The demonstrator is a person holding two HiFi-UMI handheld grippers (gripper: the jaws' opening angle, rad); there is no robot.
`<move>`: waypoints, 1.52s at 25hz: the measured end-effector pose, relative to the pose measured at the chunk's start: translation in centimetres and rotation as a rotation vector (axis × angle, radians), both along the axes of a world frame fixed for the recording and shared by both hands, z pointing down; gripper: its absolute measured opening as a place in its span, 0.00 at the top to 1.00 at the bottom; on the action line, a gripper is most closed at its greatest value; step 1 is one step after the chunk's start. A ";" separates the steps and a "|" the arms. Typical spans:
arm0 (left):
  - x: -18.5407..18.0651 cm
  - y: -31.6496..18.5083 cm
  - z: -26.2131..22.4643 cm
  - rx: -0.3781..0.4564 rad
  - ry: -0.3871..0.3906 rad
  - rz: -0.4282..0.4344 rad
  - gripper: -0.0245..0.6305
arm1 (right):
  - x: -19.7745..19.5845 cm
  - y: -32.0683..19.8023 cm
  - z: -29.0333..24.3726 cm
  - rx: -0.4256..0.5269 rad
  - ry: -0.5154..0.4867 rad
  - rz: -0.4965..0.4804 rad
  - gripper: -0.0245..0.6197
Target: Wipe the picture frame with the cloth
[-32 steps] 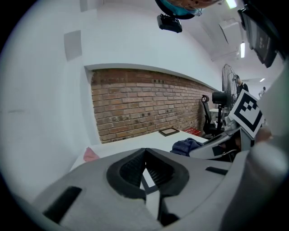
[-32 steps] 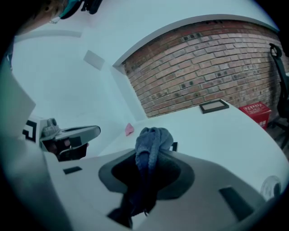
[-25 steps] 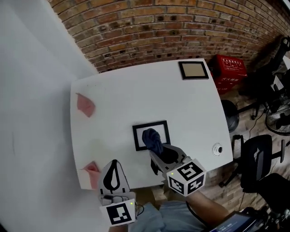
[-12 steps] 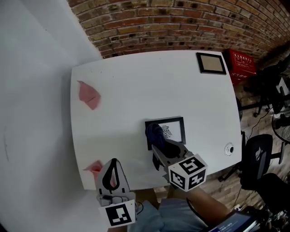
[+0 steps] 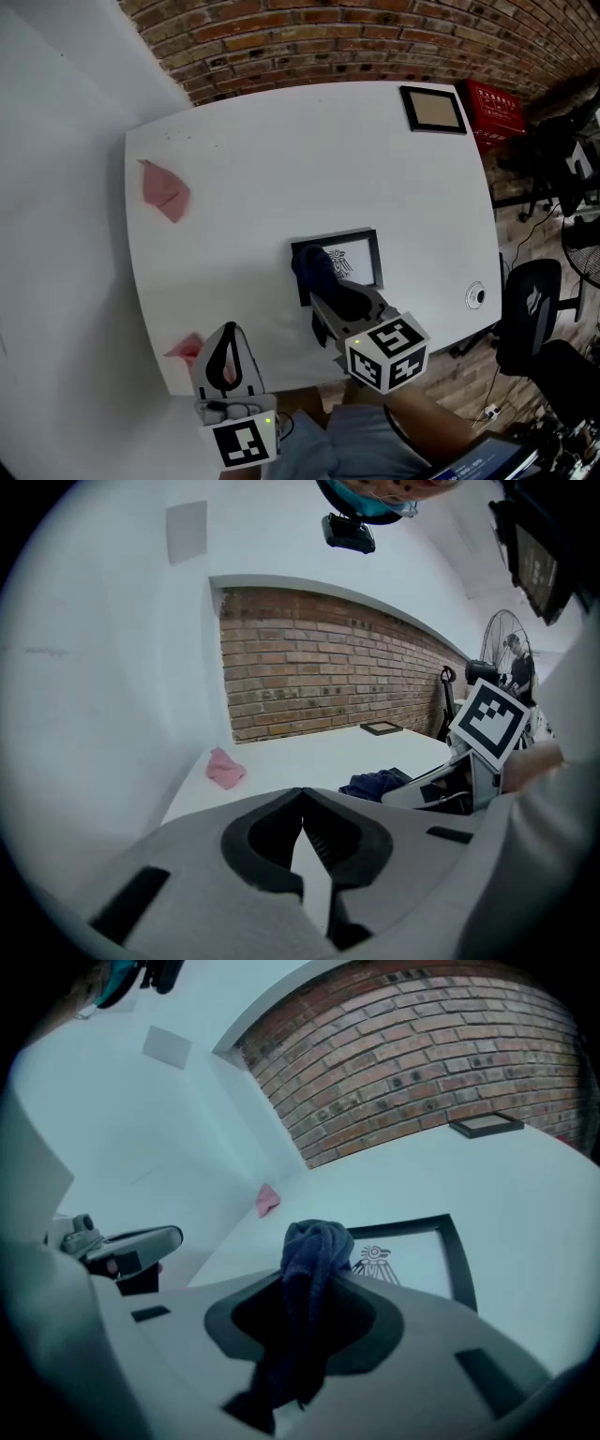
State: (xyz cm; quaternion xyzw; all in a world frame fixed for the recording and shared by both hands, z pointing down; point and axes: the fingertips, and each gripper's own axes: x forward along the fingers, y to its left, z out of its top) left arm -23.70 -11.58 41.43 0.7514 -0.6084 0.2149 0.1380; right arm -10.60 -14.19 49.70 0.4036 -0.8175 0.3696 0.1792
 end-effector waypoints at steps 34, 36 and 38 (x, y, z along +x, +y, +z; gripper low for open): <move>5.8 -0.3 -0.3 -0.002 -0.017 0.095 0.95 | 6.5 0.4 0.4 -0.023 -0.035 0.130 0.80; 6.2 -0.5 -0.5 0.006 -0.017 0.108 0.95 | 6.9 0.3 0.3 -0.024 -0.036 0.140 0.80; 6.8 -0.8 -0.7 0.028 -0.020 0.134 0.95 | 7.4 0.3 0.3 -0.024 -0.038 0.150 0.80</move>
